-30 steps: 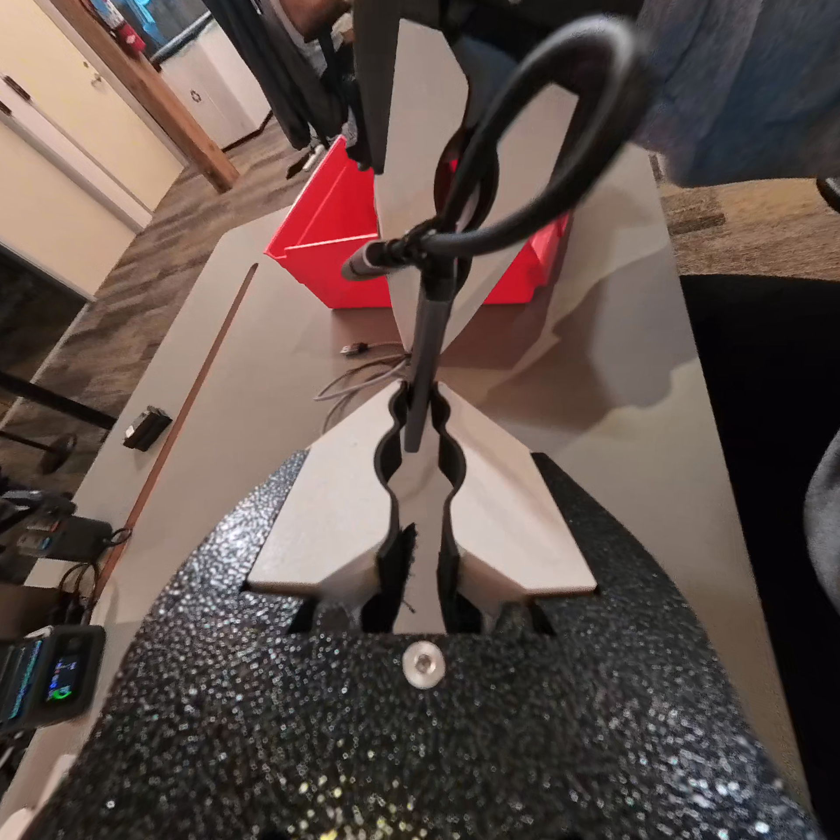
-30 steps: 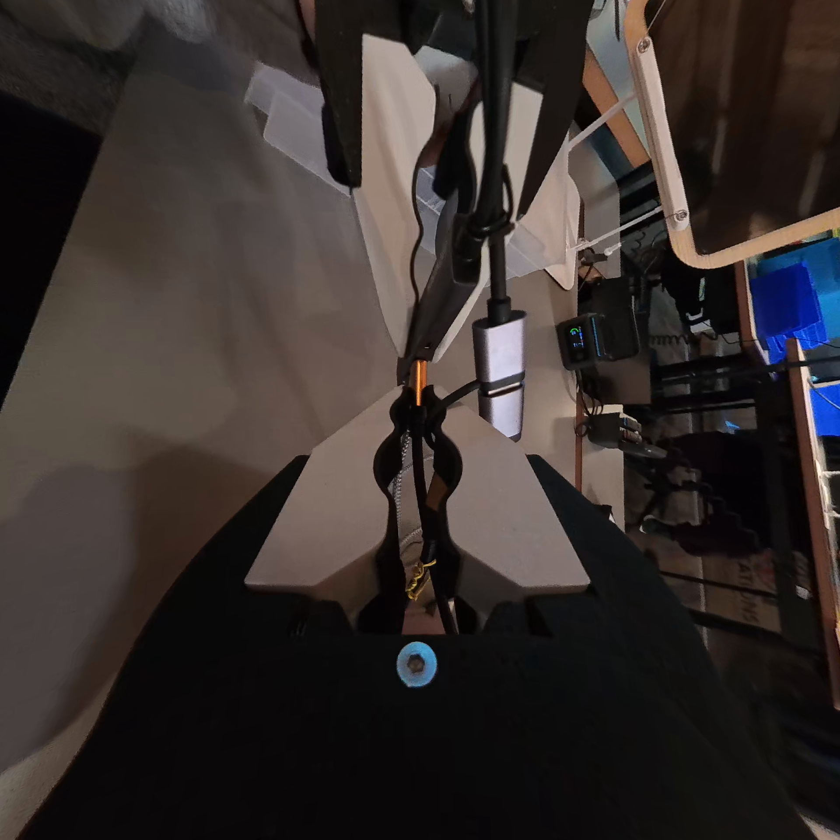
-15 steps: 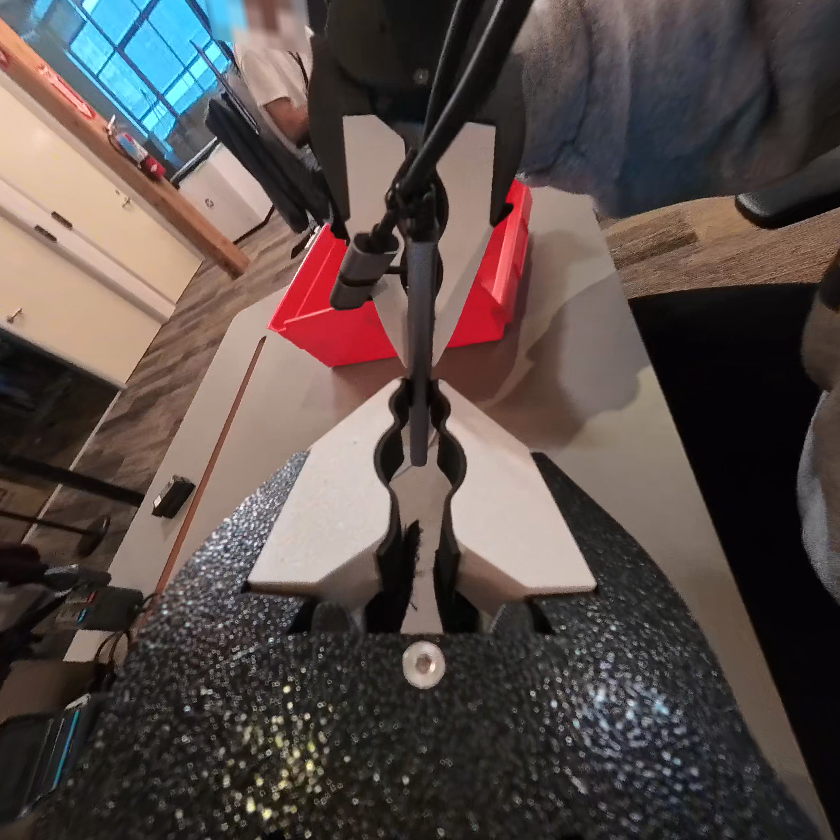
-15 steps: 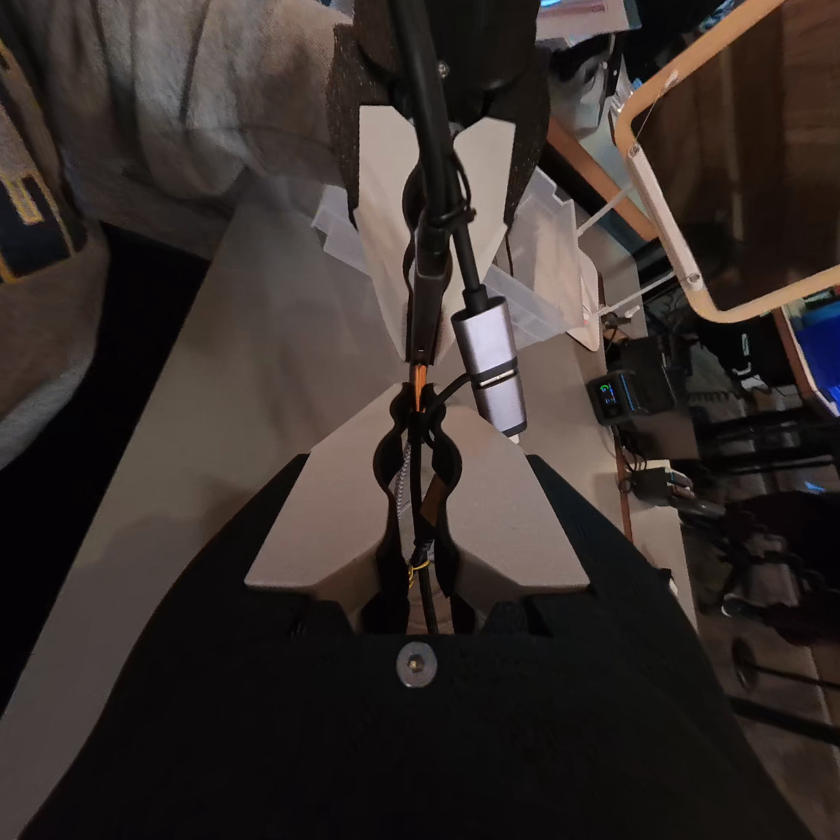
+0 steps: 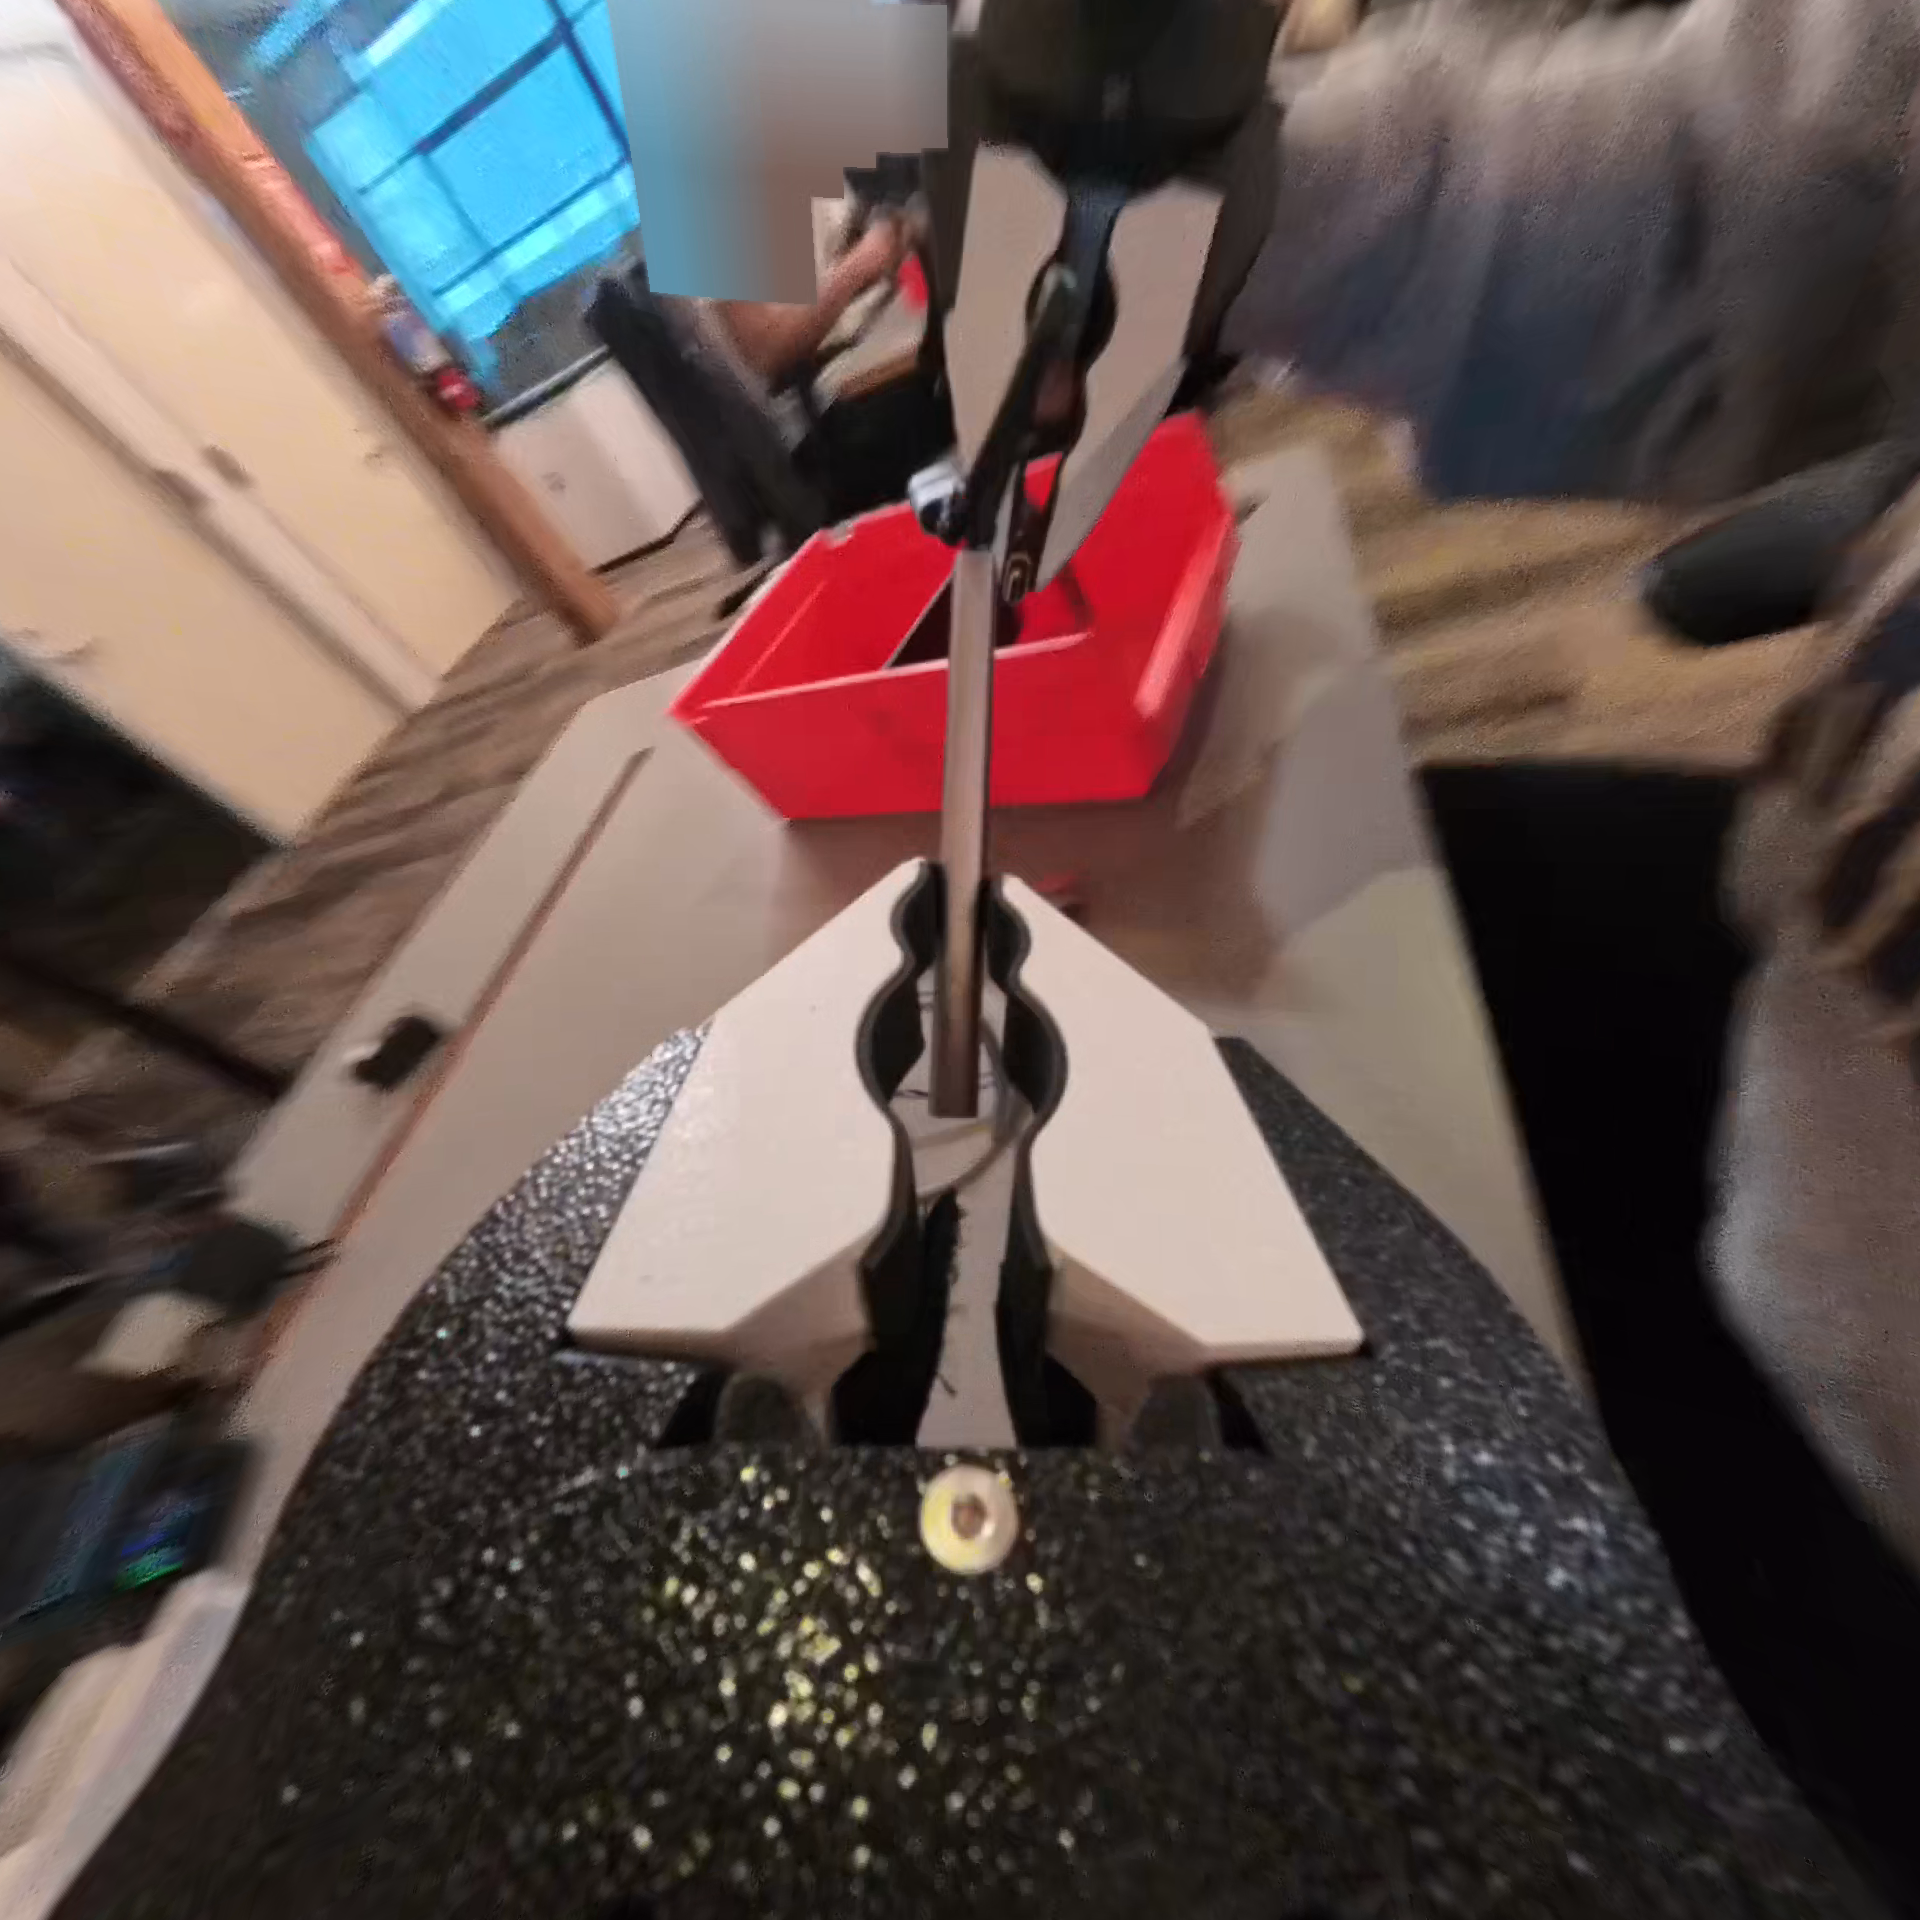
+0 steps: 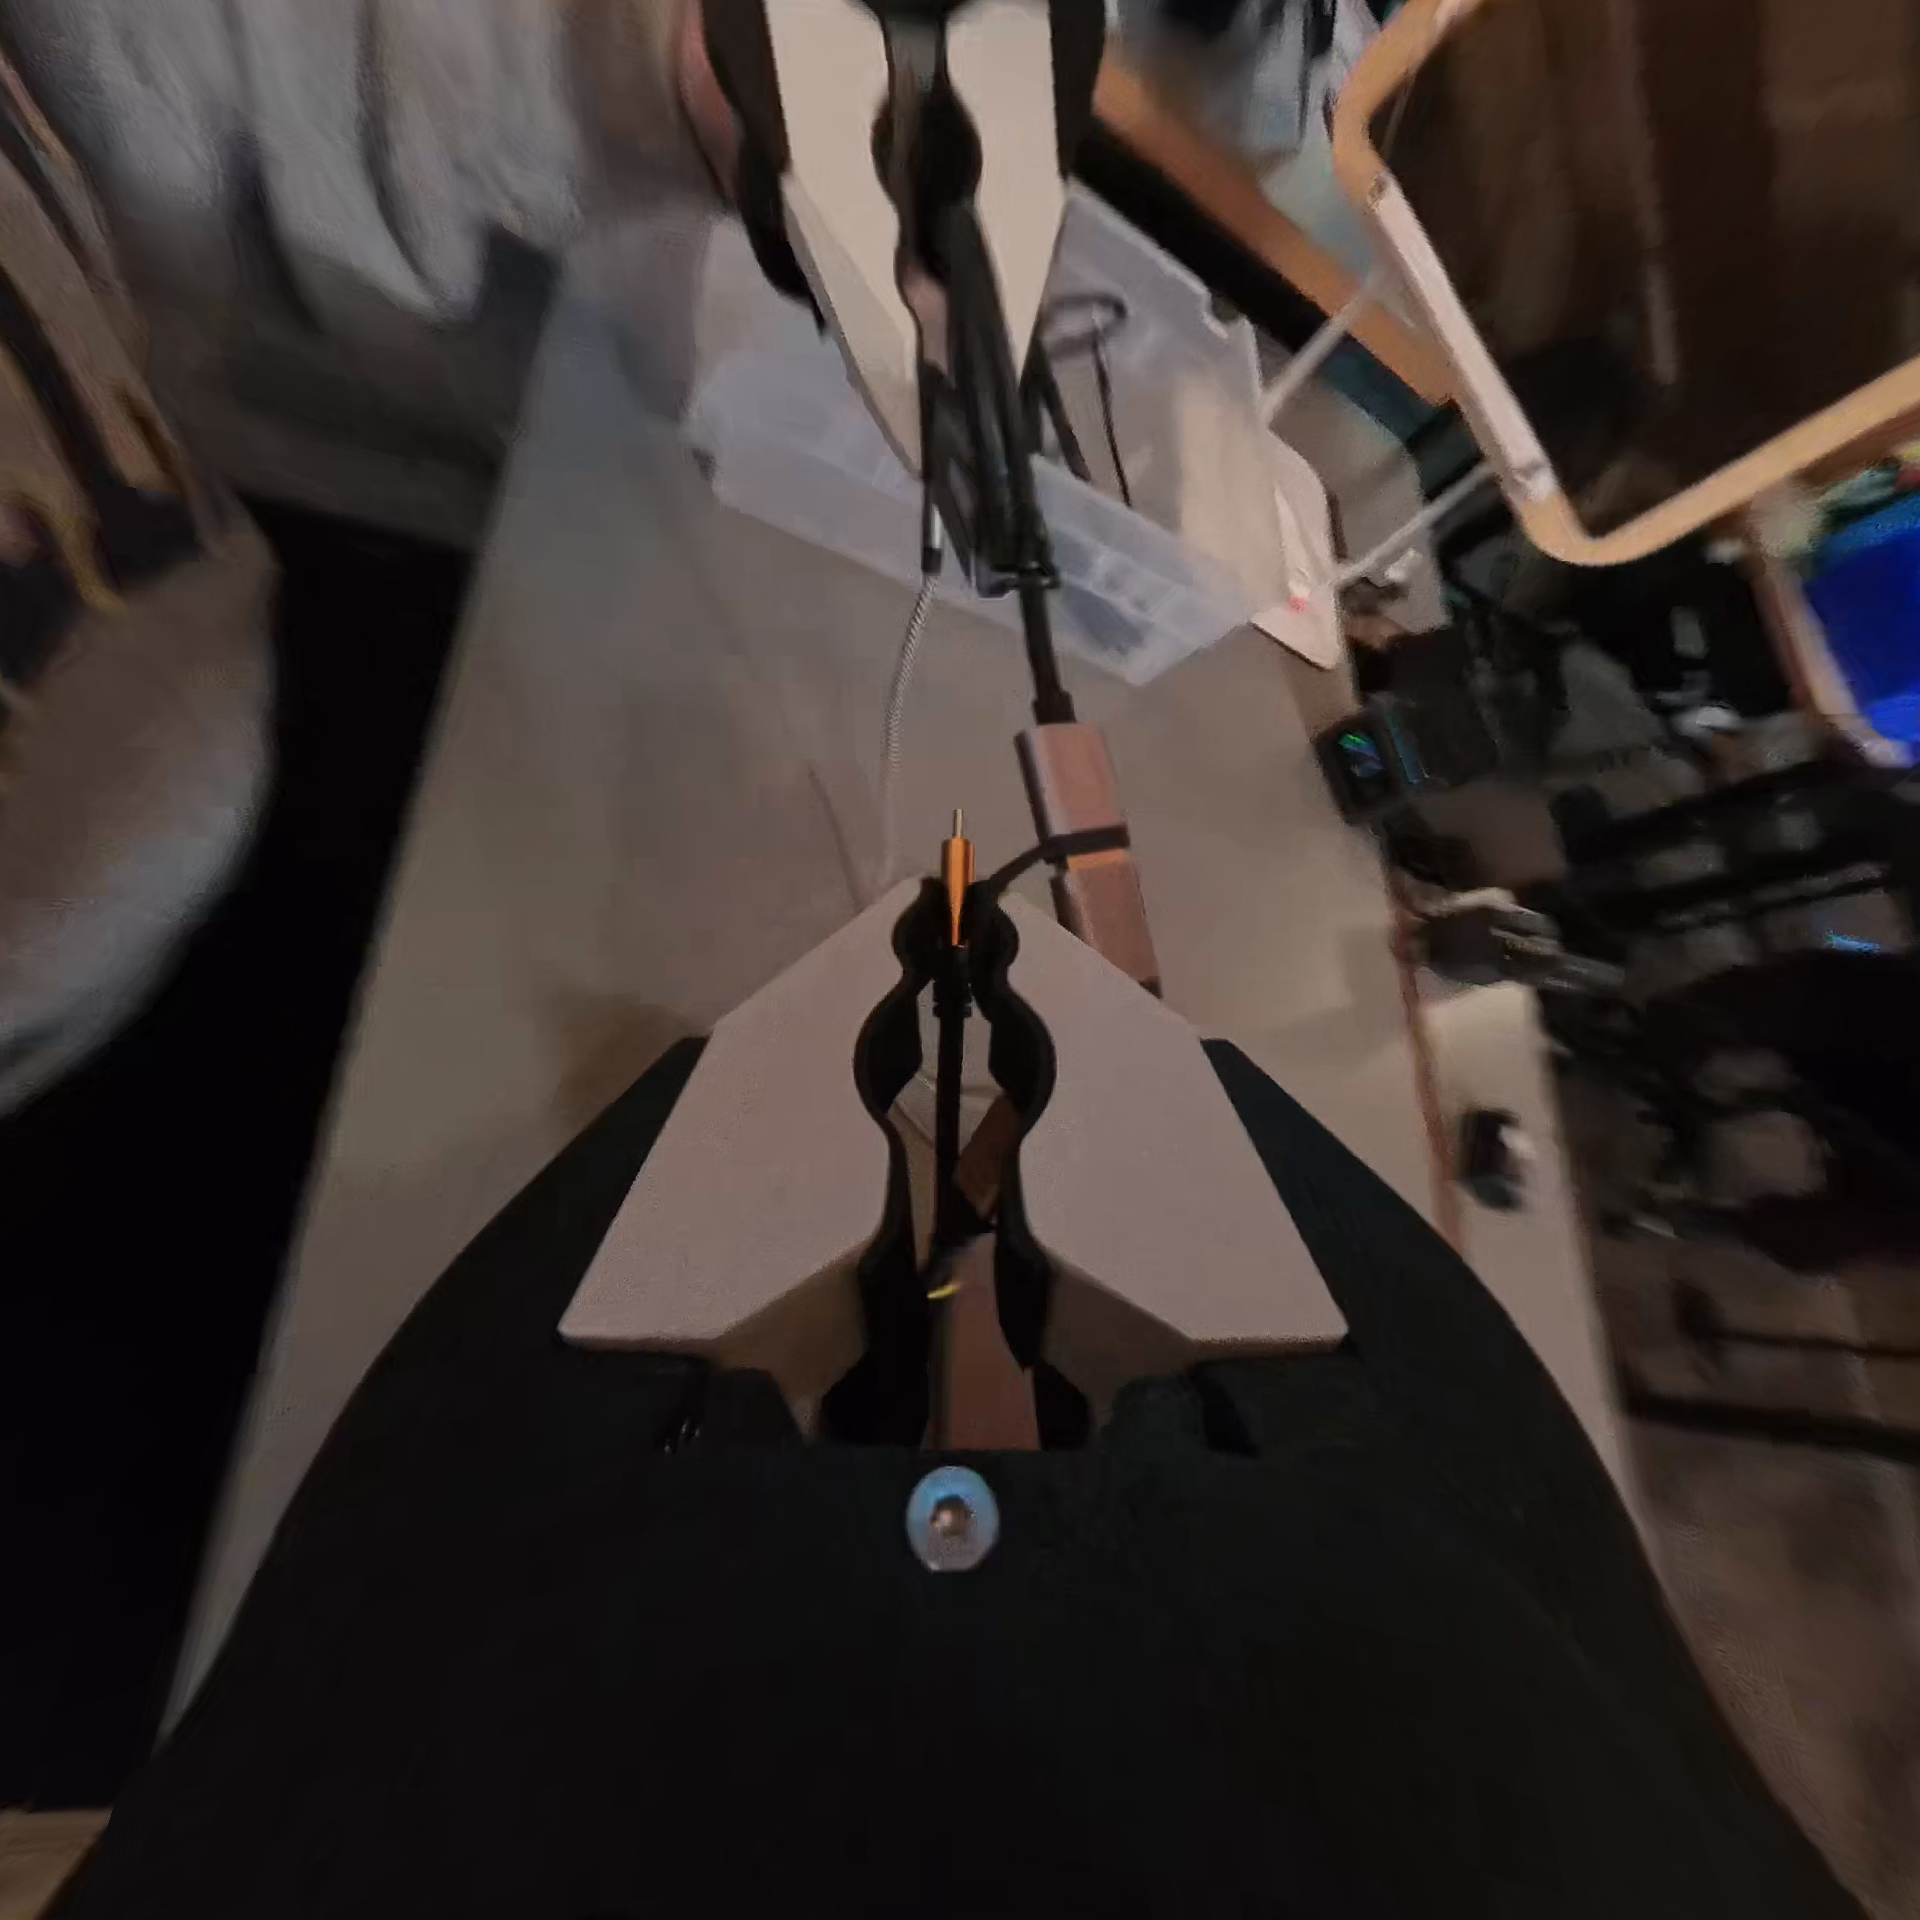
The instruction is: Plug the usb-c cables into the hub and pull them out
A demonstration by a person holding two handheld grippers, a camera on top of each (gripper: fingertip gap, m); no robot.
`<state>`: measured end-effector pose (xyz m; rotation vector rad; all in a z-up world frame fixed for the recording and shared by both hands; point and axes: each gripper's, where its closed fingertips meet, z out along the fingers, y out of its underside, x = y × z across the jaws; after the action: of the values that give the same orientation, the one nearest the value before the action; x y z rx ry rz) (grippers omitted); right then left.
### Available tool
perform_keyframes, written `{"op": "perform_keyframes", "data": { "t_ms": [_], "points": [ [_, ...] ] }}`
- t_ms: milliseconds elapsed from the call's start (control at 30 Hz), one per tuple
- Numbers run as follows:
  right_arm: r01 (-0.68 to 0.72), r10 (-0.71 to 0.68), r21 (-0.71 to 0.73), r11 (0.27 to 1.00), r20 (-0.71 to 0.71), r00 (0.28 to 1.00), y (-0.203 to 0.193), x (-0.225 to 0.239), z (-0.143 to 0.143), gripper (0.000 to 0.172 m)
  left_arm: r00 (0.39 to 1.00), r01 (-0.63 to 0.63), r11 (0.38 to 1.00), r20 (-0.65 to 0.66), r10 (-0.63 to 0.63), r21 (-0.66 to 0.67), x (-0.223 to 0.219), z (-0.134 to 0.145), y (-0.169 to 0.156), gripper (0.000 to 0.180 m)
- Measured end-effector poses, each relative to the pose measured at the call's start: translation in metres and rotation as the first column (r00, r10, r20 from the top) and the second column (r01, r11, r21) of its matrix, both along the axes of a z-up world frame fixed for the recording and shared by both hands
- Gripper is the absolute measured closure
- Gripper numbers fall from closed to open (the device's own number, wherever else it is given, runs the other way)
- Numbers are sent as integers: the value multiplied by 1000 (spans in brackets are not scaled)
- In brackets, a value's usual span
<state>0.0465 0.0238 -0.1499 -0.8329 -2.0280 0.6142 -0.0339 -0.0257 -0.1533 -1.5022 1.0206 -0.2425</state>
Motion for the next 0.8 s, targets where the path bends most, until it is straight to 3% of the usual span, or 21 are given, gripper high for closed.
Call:
{"op": "perform_keyframes", "data": {
  "t_ms": [33,133,233,300,433,533,700,800],
  "points": [
    [15,-14,51,999,-12,1000,4,-4,1,168,999,-30,999,-23,30,32,2,2,5,174],
    [-60,64,-150,987,25,998,-12,1,8,168,995,-26,1000,93,25,6,5,17,11,174],
    [-169,188,-340,925,26,982,-31,9,19,168,980,-31,999,196,33,-13,12,31,20,174],
    [-221,222,-376,900,-41,974,-35,7,29,168,967,-53,998,248,59,-31,15,37,28,174],
    [-216,195,-307,927,-98,976,-32,-1,30,168,878,79,991,479,-18,-107,37,58,31,174],
    [-75,46,-178,981,-163,986,-7,-7,37,168,812,72,995,583,-16,-73,27,74,35,175],
    [32,-88,-229,973,-239,967,17,-2,51,168,823,26,997,568,21,-75,24,73,42,174],
    [136,-177,-163,977,-278,944,26,-10,48,166,822,3,997,568,41,-76,25,78,49,174]
  ]
}}
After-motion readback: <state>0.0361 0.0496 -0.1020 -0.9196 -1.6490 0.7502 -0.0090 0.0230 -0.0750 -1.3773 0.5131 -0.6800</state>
